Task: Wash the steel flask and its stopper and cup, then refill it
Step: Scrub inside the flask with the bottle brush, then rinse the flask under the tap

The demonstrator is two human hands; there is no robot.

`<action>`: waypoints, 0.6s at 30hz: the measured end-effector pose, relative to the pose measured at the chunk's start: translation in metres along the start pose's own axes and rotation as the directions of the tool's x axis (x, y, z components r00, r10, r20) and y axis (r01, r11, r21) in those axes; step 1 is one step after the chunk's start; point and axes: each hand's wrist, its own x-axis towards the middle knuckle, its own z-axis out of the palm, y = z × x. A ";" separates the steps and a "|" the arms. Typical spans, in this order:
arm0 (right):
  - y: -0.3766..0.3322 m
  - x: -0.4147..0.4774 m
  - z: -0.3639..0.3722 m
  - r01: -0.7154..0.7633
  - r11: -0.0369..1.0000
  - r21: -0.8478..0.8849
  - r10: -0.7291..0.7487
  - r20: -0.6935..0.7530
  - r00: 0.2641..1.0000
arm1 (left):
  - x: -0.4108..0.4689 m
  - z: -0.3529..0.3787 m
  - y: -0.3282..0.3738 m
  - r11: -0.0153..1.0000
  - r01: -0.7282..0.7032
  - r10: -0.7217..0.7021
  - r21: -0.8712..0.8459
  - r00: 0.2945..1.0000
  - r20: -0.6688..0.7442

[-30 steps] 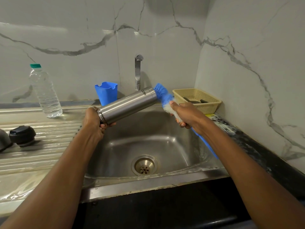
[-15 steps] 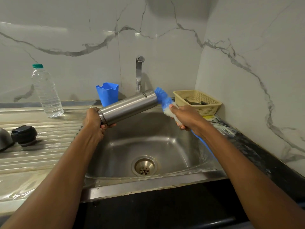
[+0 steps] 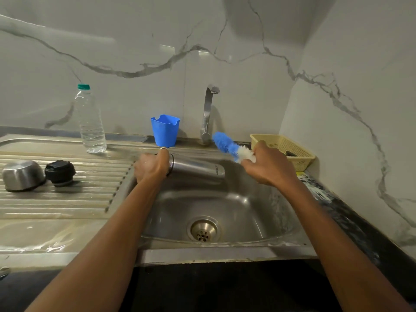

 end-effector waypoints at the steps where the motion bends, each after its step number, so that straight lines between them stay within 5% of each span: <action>1: -0.004 -0.001 -0.007 0.030 0.999 -0.016 -0.030 -0.001 1.000 | -0.002 0.000 0.002 1.000 -0.005 0.005 0.017 1.000 -0.004; 5: -0.040 -0.001 -0.044 0.182 0.965 -0.190 -0.197 -0.065 0.978 | -0.005 0.002 0.001 0.999 -0.027 0.026 0.047 1.000 0.014; 10: -0.112 0.020 -0.072 0.378 0.849 -0.368 -0.465 -0.185 0.866 | -0.008 0.003 0.001 0.980 -0.120 0.107 0.161 0.990 0.087; 18: -0.190 0.099 -0.049 0.324 0.719 -0.614 -0.532 -0.188 0.826 | 0.004 0.006 0.000 0.975 -0.133 0.120 0.179 0.989 0.083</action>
